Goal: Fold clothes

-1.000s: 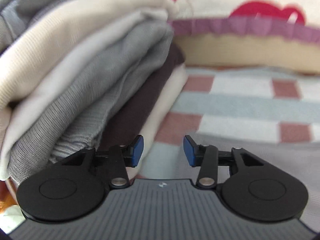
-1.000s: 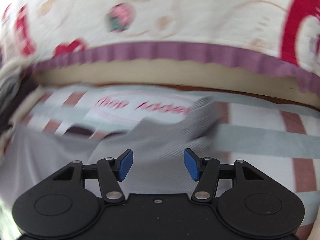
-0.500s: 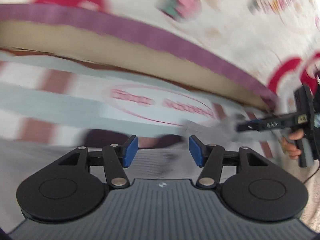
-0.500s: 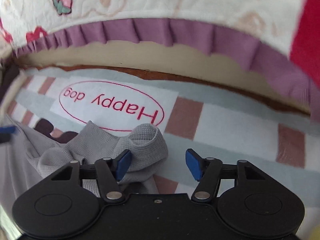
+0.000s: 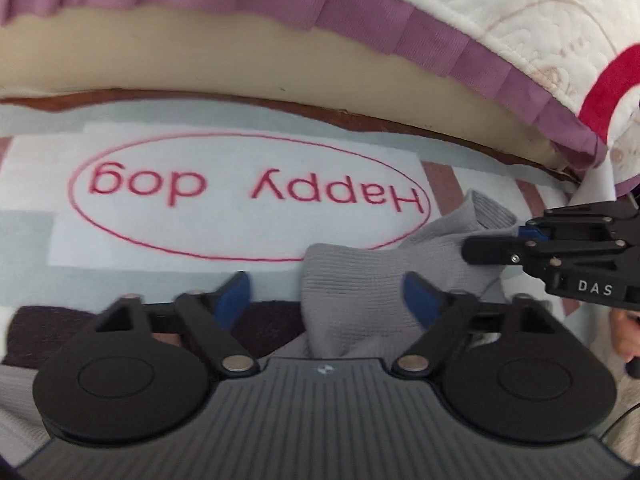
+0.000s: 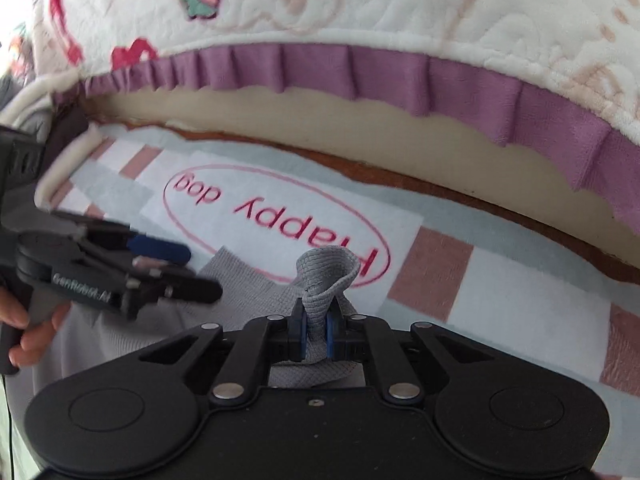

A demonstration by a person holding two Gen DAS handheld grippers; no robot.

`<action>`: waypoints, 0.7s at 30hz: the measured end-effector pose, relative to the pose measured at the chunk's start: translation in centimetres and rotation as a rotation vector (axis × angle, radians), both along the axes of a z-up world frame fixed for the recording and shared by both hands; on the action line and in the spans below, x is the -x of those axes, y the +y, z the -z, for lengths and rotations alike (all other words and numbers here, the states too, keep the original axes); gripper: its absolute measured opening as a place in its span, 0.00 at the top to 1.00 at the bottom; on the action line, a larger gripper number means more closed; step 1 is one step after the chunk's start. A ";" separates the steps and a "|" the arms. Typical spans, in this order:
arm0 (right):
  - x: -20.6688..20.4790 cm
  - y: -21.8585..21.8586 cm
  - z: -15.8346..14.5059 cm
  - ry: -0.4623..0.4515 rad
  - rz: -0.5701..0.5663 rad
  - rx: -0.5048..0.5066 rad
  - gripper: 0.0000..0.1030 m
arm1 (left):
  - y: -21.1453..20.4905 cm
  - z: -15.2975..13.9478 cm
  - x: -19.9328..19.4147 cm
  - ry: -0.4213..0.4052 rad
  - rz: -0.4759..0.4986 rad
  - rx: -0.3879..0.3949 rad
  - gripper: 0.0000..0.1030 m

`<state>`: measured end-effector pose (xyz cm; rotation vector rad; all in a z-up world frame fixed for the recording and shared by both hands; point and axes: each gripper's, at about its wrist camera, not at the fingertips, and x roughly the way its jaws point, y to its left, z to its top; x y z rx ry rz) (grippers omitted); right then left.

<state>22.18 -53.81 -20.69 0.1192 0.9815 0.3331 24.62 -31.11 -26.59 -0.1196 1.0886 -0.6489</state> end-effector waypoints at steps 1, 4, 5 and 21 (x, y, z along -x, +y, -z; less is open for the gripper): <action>-0.2 -0.4 0.1 0.002 0.011 -0.014 0.91 | 0.0 0.1 -0.2 0.012 0.007 0.024 0.15; -0.3 -1.2 0.3 0.011 0.037 -0.052 0.92 | -0.4 0.2 0.0 0.019 0.061 0.067 0.99; -0.3 -1.5 0.3 0.012 0.044 -0.066 0.92 | -0.7 -0.2 0.5 -0.011 0.074 0.053 0.99; -2.3 -2.0 1.5 -0.039 0.059 -0.056 0.59 | 1.4 -0.2 -2.6 -0.210 -0.233 -0.123 0.97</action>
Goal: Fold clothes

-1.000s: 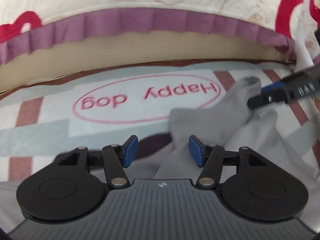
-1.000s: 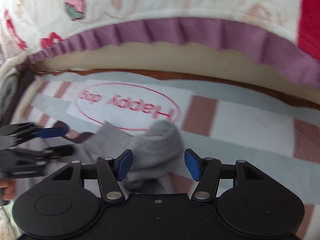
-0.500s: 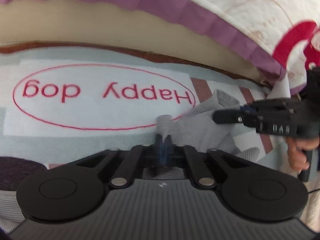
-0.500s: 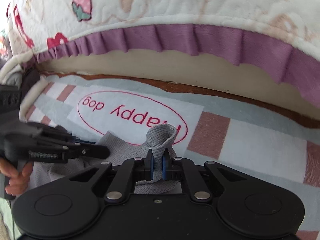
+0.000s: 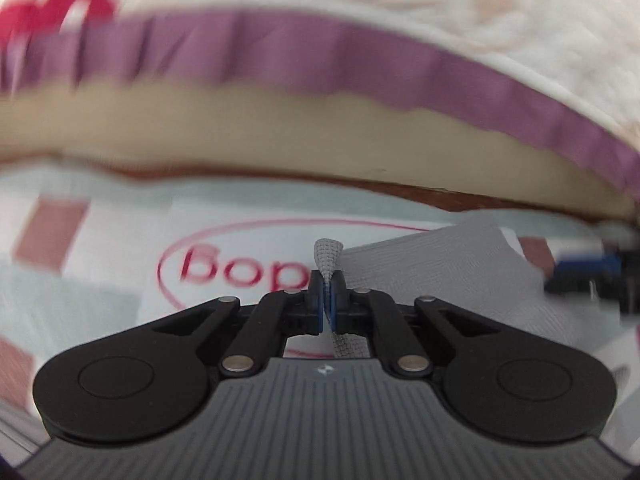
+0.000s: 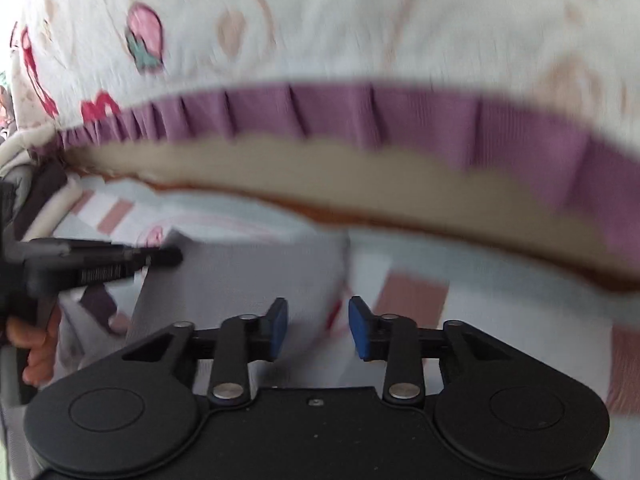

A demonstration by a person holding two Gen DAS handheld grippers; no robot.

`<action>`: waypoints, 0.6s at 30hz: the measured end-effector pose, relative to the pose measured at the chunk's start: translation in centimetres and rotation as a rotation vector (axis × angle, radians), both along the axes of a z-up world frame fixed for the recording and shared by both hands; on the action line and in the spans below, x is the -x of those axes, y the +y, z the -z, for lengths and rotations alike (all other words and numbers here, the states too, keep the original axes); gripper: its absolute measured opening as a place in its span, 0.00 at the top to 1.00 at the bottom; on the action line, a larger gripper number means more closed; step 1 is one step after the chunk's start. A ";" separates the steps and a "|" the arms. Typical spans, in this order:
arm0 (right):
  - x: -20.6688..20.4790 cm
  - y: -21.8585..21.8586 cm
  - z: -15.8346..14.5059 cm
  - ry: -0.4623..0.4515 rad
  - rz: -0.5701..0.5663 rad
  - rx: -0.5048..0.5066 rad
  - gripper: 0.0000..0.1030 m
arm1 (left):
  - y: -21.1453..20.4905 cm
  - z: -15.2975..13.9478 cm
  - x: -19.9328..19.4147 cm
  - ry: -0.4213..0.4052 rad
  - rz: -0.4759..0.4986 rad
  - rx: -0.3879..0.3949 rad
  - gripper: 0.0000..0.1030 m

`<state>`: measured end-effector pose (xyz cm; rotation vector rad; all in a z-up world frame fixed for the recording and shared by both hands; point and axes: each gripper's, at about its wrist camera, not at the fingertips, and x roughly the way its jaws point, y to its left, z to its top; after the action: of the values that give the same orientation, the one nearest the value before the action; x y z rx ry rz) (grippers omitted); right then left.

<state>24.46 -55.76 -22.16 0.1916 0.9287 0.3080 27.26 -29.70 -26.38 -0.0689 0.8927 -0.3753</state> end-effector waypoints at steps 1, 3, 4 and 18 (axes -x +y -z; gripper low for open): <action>0.0 -0.1 0.4 0.030 -0.008 -0.007 0.50 | 0.3 -0.1 0.1 -0.004 0.001 0.011 0.97; -0.2 0.1 1.0 0.070 -0.006 -0.016 0.42 | 0.4 -0.4 0.3 -0.028 0.018 -0.001 0.97; -0.1 0.1 1.4 0.074 -0.007 -0.031 0.42 | 0.3 -0.6 0.4 -0.043 0.030 -0.013 0.97; -0.3 -2.2 -0.8 -0.177 0.135 0.086 0.86 | 0.9 -0.5 0.2 -0.024 -0.078 -0.075 0.88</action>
<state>24.72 -57.95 -21.32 0.1445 0.7484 0.1570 27.03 -28.83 -25.89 -0.0301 0.8765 -0.2689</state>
